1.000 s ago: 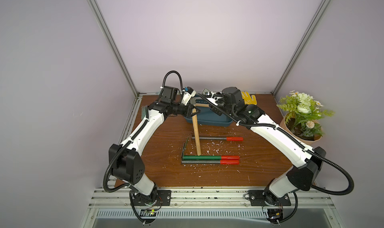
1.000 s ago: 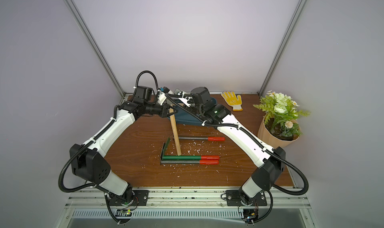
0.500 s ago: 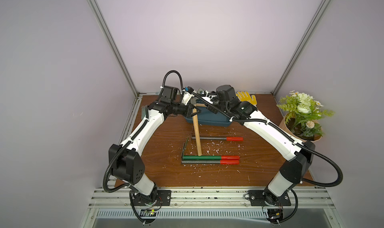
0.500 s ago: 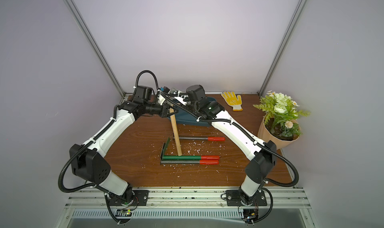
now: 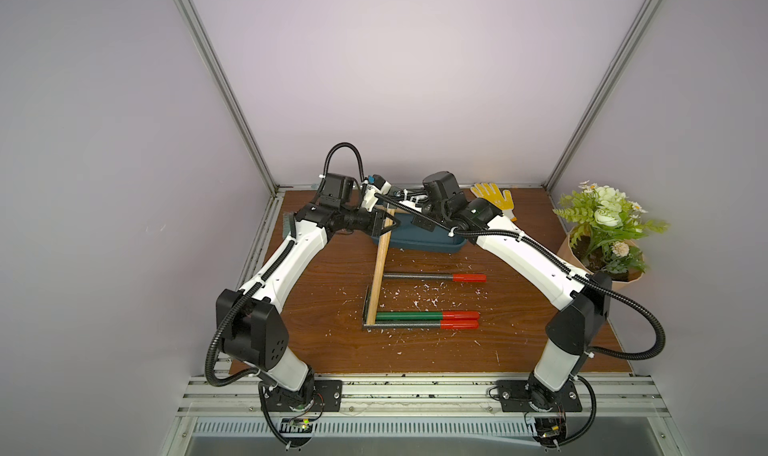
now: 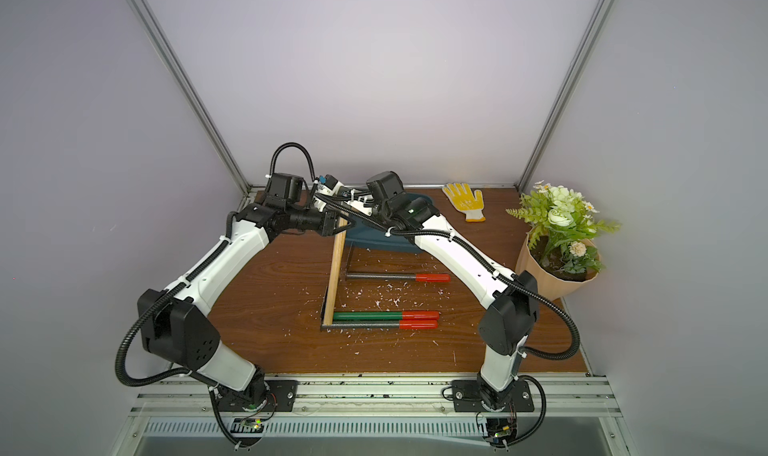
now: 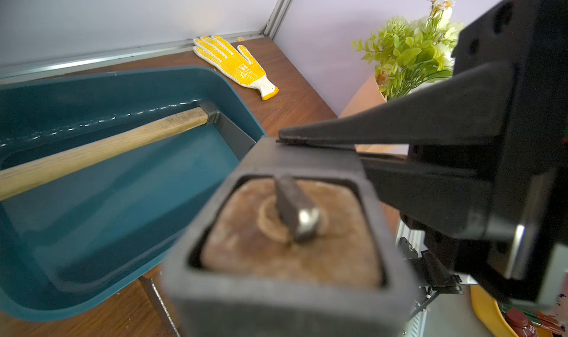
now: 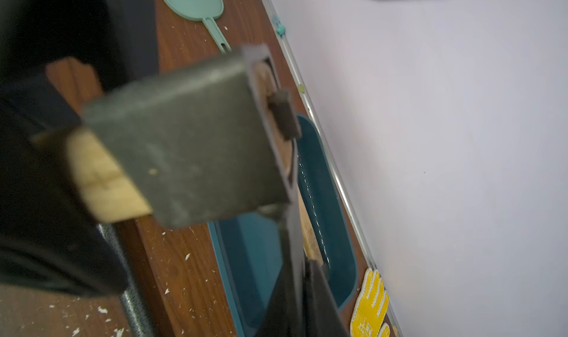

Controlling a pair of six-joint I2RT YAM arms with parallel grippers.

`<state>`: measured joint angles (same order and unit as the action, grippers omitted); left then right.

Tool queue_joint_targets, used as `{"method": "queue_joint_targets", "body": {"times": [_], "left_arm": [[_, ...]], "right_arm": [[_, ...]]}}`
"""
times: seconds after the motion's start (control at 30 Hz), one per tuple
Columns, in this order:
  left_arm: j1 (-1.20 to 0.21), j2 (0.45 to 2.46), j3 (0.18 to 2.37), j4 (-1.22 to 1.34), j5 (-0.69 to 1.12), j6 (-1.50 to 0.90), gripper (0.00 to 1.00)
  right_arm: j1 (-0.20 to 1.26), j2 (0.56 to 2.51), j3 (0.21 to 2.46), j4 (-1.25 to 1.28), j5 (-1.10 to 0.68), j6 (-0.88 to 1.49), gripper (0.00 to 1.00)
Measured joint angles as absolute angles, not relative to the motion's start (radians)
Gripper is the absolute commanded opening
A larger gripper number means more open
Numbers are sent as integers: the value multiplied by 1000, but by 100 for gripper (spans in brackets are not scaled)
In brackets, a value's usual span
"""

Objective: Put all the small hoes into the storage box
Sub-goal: Place the hoe in the storage box.

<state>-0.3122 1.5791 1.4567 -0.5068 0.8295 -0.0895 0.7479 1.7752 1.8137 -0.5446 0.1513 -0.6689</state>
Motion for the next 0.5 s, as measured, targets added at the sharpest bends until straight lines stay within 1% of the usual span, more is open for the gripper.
{"method": "queue_joint_targets", "body": {"times": [0.1, 0.2, 0.33, 0.47, 0.5], "left_arm": [[-313, 1578, 1455, -499, 816, -93, 36], [-318, 1569, 1452, -482, 770, -97, 42], [-316, 1515, 1425, -439, 718, -104, 58], [-312, 1441, 1402, -419, 632, -116, 62], [-311, 1419, 1396, -408, 603, -123, 66]], "right_arm": [[749, 1777, 1814, -547, 165, -666, 0], [751, 1781, 1818, -539, 200, -615, 0], [751, 1796, 1831, -534, 232, -549, 0], [744, 1804, 1831, -536, 240, -476, 0], [738, 1808, 1831, -539, 244, -454, 0]]}}
